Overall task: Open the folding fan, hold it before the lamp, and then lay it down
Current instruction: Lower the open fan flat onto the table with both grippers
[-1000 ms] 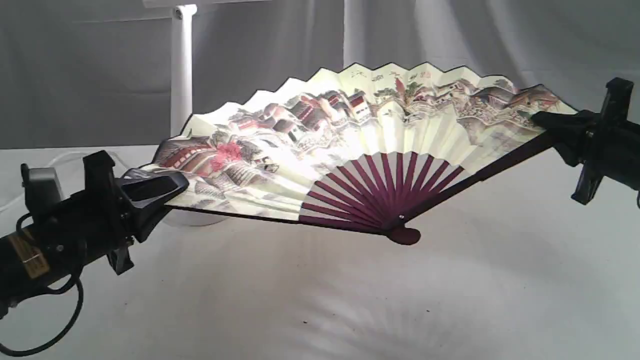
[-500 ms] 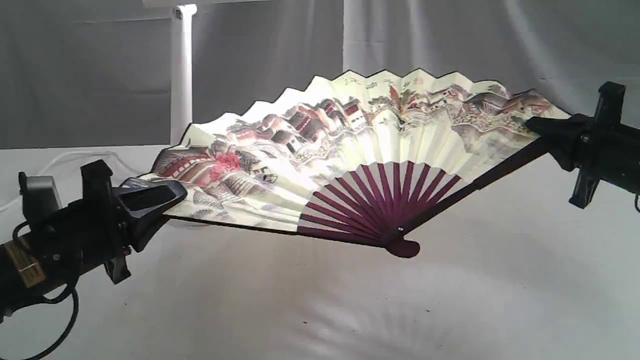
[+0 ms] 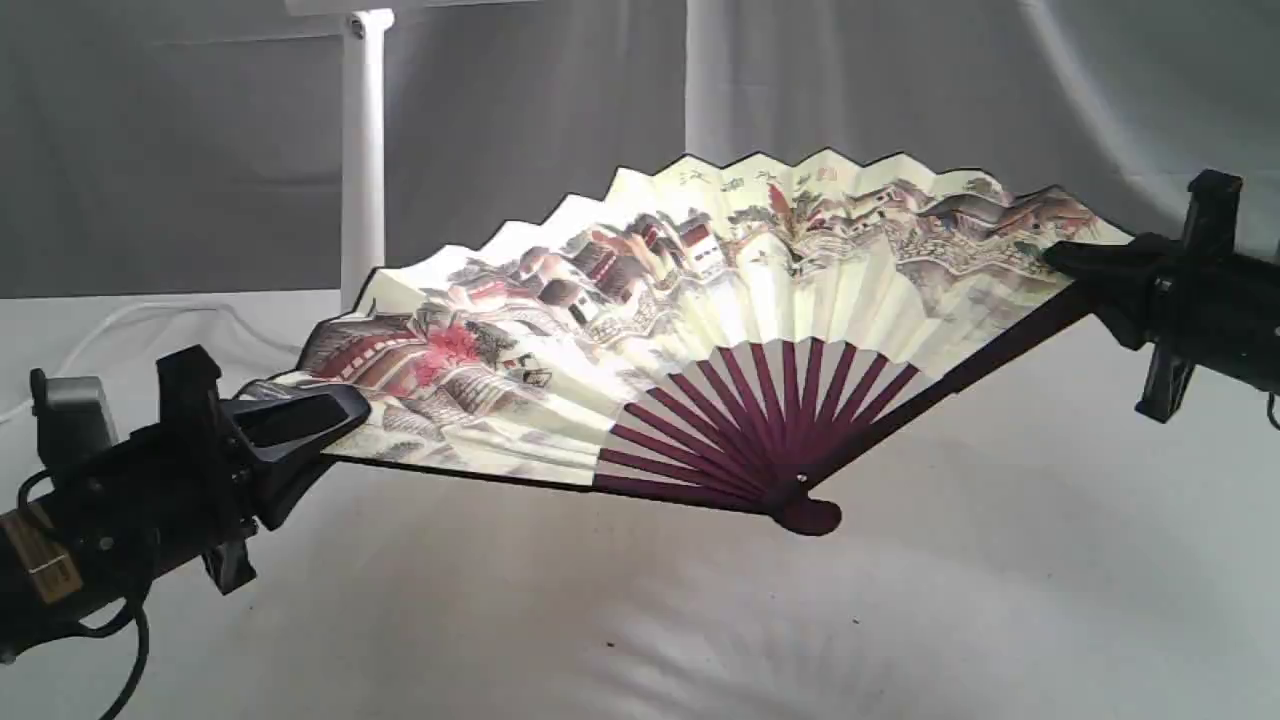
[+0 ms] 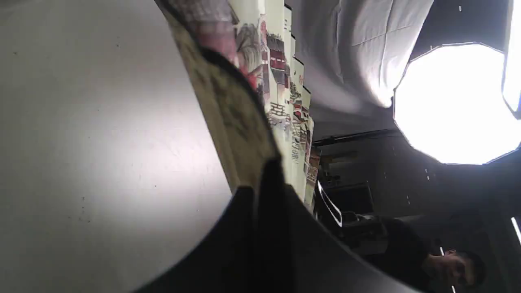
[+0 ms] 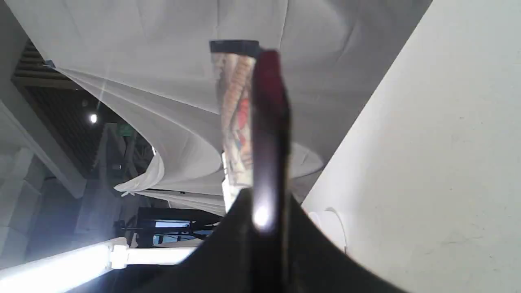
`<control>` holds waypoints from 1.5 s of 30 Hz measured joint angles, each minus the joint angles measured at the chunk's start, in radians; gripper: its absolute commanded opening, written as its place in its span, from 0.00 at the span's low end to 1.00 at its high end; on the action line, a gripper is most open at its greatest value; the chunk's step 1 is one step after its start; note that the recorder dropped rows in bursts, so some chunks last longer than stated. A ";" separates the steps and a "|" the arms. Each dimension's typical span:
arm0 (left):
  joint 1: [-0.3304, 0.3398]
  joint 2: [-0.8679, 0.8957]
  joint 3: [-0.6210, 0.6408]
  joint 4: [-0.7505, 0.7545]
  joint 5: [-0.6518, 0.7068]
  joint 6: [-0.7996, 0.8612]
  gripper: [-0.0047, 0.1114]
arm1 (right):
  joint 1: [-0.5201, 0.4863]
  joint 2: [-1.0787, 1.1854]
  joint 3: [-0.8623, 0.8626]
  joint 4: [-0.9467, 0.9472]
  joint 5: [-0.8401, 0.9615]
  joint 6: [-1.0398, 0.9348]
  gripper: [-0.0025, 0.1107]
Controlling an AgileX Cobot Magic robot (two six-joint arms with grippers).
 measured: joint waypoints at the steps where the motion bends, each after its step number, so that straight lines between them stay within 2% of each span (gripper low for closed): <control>1: 0.000 0.000 0.000 0.000 0.000 0.000 0.04 | 0.000 0.000 0.000 0.000 0.000 0.000 0.02; 13: 0.000 -0.002 0.007 0.005 0.002 0.004 0.04 | 0.000 0.000 0.027 0.002 0.000 -0.027 0.02; 27: 0.000 -0.002 0.086 -0.025 -0.004 0.050 0.04 | 0.000 0.000 0.096 0.005 0.003 -0.074 0.02; 38: 0.000 -0.002 0.088 -0.010 0.056 0.067 0.04 | -0.002 0.000 0.167 0.020 0.009 -0.143 0.02; 45: 0.000 0.098 0.088 -0.015 0.006 0.082 0.04 | -0.002 0.004 0.181 0.009 0.015 -0.176 0.02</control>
